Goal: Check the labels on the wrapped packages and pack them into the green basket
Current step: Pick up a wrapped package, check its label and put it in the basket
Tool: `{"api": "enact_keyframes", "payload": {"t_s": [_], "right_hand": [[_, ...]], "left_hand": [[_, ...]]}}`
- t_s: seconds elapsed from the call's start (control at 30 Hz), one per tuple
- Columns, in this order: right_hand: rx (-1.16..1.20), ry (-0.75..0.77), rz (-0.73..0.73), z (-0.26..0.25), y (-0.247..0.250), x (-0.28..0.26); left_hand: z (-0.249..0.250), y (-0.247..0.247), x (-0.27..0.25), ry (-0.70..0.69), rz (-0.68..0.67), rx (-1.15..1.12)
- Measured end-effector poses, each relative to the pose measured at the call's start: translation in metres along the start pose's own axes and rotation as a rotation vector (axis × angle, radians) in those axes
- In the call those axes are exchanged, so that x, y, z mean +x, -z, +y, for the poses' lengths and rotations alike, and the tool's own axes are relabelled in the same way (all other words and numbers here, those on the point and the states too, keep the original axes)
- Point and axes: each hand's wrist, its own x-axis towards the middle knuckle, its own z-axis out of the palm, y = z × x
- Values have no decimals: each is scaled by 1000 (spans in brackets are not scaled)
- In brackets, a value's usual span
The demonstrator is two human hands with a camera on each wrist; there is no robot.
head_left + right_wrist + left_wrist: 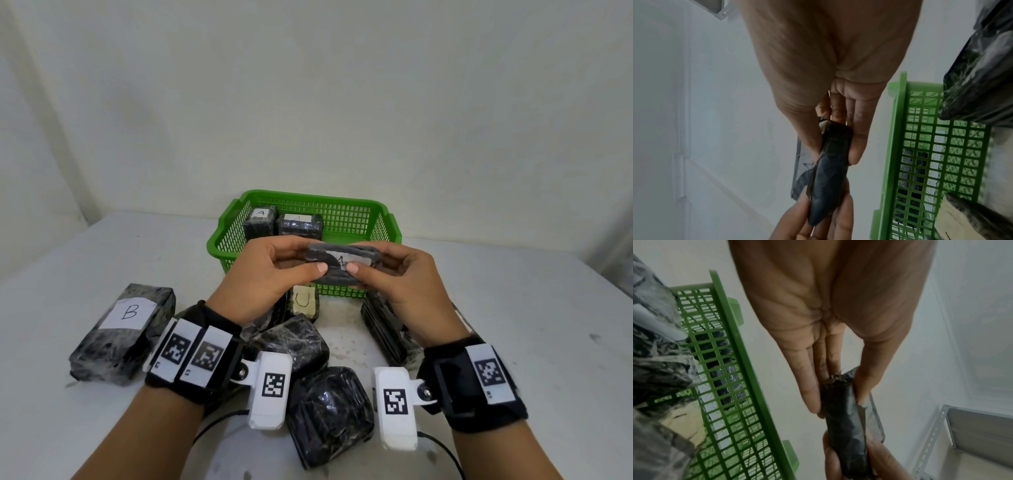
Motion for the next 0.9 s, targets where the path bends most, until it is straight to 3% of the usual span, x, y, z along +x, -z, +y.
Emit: {"api": "enact_keyframes", "payload": {"t_s": [0.13,0.3,0.57,0.73,0.9], "right_hand": [[-10,-9,-35,1,-1,0],[12,3,-9,2,2,0],[-12,7,-57,3,0,0],[133,-146,-75,4,-3,1],[82,-119,-41,6,-1,2]], "left_hand": [[-1,1,0,-17,54,7],[-2,4,1,2,3,-17],[-5,6,1,-57,42,35],[-4,3,1,-128,45,31],[1,5,-2,-61,-107,48]]}}
